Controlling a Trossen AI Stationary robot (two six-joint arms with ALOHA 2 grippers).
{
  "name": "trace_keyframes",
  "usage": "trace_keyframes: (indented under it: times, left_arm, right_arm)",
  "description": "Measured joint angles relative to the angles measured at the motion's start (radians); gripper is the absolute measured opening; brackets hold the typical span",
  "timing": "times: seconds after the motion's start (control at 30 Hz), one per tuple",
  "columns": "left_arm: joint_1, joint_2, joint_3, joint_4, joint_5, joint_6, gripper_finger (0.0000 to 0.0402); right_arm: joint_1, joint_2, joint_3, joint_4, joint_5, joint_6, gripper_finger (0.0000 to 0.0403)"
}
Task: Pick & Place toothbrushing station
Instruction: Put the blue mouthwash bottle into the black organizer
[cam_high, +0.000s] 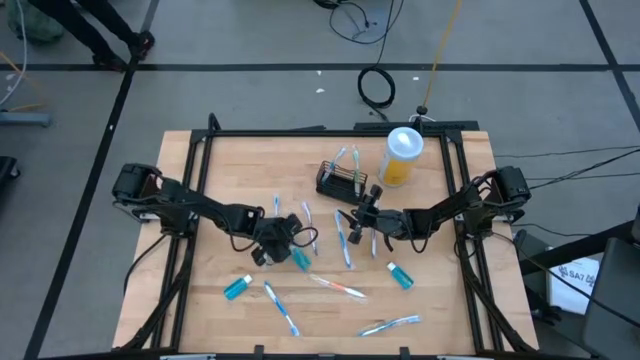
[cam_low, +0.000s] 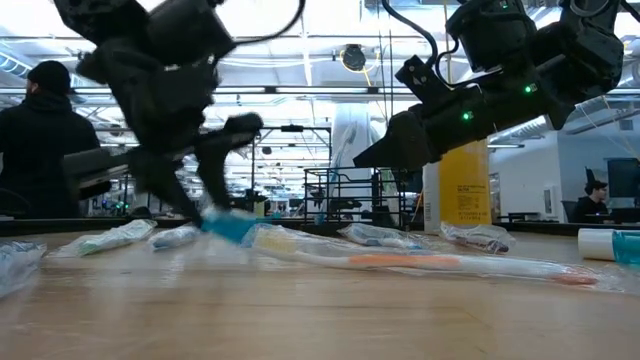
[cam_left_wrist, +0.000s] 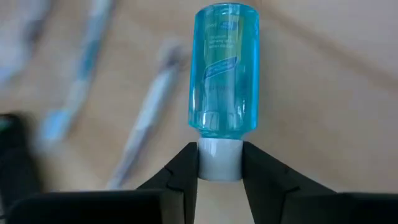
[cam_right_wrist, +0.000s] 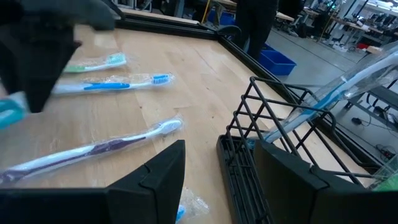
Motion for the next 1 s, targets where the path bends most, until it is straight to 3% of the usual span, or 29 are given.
trace_keyframes:
  times: [0.17,0.3,0.4,0.77,1.0]
  left_arm:
    - [-0.024,-0.053,0.039,-0.090,-0.194,0.133,0.0108]
    - [-0.041,-0.062,0.077,-0.086,-0.390,0.258,0.0111]
    - [-0.036,-0.062,0.112,-0.084,-0.468,0.310,0.0112]
    - [-0.016,-0.062,0.140,0.176,-0.571,0.421,0.0113]
    - [-0.017,-0.063,0.140,0.185,-0.579,0.418,0.0113]
  right_arm:
    - [-0.018,0.000,0.000,0.030,-0.056,0.153,0.0183]
    - [-0.060,0.000,0.000,0.067,-0.327,0.318,0.0183]
    - [-0.084,0.000,0.001,0.091,-0.489,0.408,0.0183]
    - [-0.085,0.000,0.001,0.124,-0.466,0.511,0.0183]
    - [-0.084,0.000,0.001,0.143,-0.416,0.492,0.0183]
